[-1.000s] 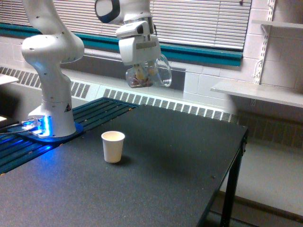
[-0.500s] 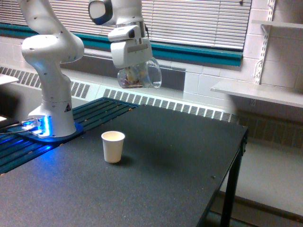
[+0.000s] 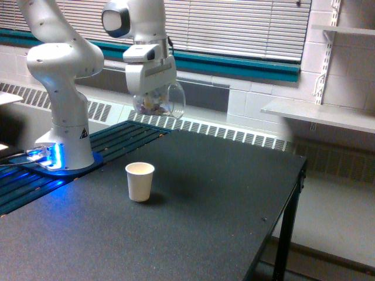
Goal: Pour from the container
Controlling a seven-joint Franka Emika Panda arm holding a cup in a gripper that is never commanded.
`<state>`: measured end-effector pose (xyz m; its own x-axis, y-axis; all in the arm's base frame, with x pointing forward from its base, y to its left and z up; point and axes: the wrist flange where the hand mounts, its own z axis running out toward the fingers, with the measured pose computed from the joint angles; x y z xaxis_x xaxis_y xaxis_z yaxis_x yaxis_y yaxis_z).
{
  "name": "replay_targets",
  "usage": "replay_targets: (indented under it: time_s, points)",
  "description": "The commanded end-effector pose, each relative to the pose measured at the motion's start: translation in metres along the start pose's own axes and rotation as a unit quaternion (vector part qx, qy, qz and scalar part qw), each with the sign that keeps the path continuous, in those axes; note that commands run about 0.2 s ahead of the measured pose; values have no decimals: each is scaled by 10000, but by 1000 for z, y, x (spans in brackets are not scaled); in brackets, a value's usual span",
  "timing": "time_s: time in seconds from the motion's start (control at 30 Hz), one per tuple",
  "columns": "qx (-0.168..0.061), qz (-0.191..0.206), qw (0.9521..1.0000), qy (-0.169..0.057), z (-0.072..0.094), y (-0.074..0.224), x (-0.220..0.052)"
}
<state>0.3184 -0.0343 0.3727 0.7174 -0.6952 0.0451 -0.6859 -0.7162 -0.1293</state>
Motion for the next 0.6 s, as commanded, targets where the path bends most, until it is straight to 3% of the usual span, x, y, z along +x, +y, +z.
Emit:
replay_targets:
  time_s: [0.03,0.6]
  points:
    - [-41,1,9999,-152,7,8,-8]
    - [-115,-20,9984,-556,28,19,-12]
